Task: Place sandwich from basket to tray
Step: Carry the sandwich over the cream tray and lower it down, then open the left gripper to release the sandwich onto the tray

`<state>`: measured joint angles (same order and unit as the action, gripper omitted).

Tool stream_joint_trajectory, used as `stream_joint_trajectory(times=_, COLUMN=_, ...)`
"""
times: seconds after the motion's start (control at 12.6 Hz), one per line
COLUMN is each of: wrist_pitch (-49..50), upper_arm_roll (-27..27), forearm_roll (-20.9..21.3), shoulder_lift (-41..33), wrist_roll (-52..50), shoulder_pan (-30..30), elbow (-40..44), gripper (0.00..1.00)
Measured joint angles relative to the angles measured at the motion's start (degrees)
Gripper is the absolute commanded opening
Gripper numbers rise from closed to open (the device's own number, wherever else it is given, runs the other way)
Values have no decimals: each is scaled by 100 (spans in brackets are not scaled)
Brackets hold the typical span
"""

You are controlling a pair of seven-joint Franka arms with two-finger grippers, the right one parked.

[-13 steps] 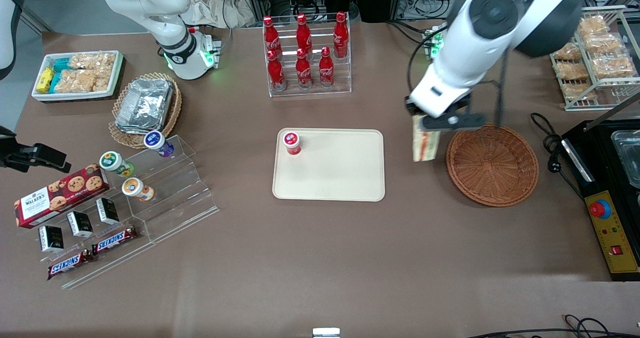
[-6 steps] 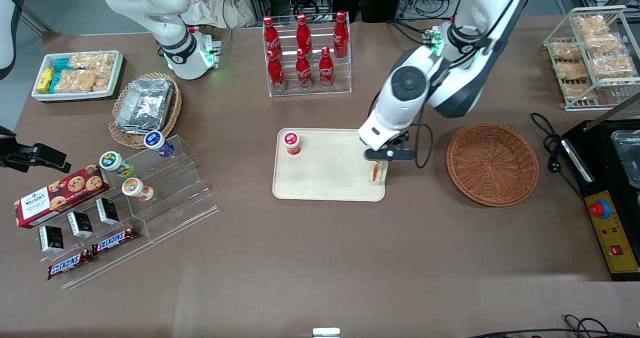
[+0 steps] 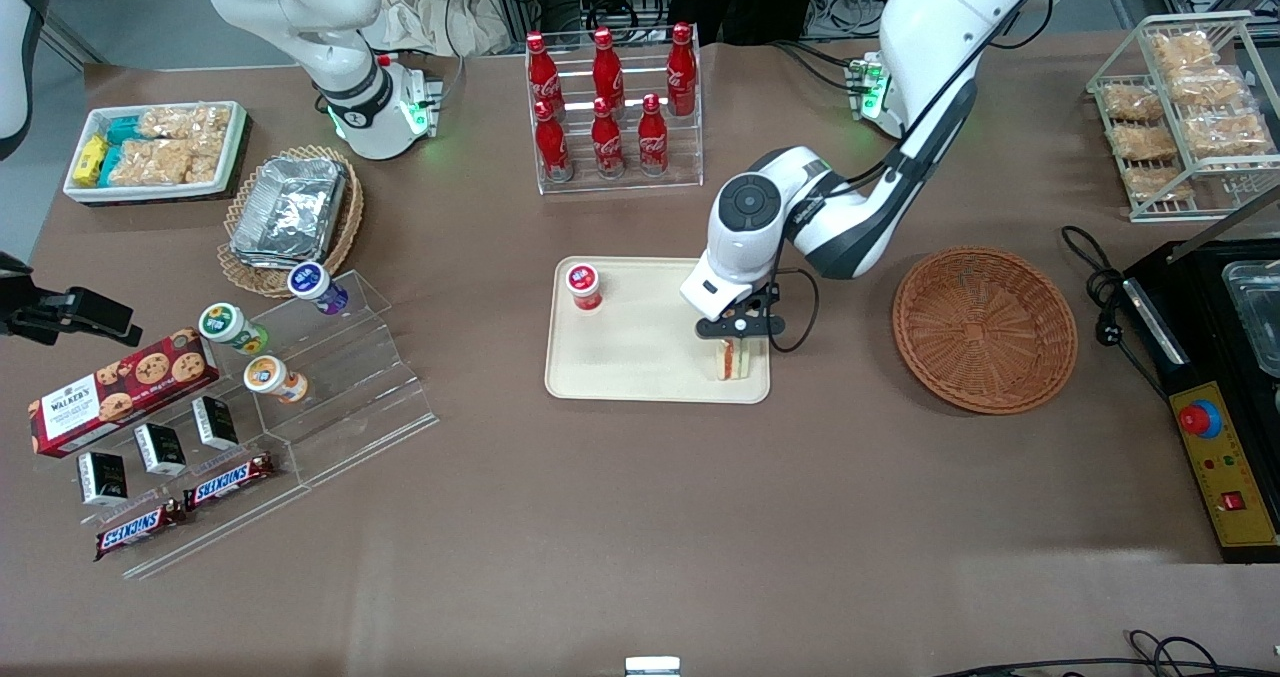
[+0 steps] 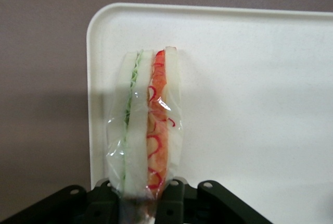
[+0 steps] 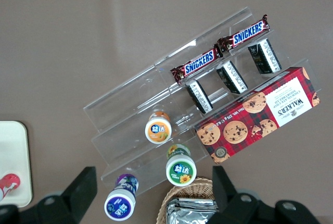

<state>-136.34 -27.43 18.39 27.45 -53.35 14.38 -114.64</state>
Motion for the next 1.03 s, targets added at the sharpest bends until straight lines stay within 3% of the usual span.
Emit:
stream_joint_trajectory(times=0.08, wrist_pitch=-37, upper_arm_roll=1, forearm_roll=105, shoulder_lift=50, wrist_roll=-101, shoulder_pan=0, elbow=-16, gripper=99)
stream_joint_trajectory(times=0.56, wrist_pitch=-49, upper_arm_roll=6, forearm_roll=219, shoulder_lift=28, wrist_roll=-262, shoulder_pan=-17, elbow=52, gripper=100)
stream_joint_trajectory(times=0.8, wrist_pitch=-1, upper_arm_roll=31, forearm_roll=198, shoulder_lift=-392, wrist_roll=-901, shoulder_pan=-72, elbow=374, gripper=100)
stream_joint_trajectory(times=1.03, wrist_pitch=948, upper_arm_roll=68, forearm_roll=-478, shoulder_lift=-1120, wrist_roll=-1140, shoulder_pan=-295, elbow=1047, gripper=100)
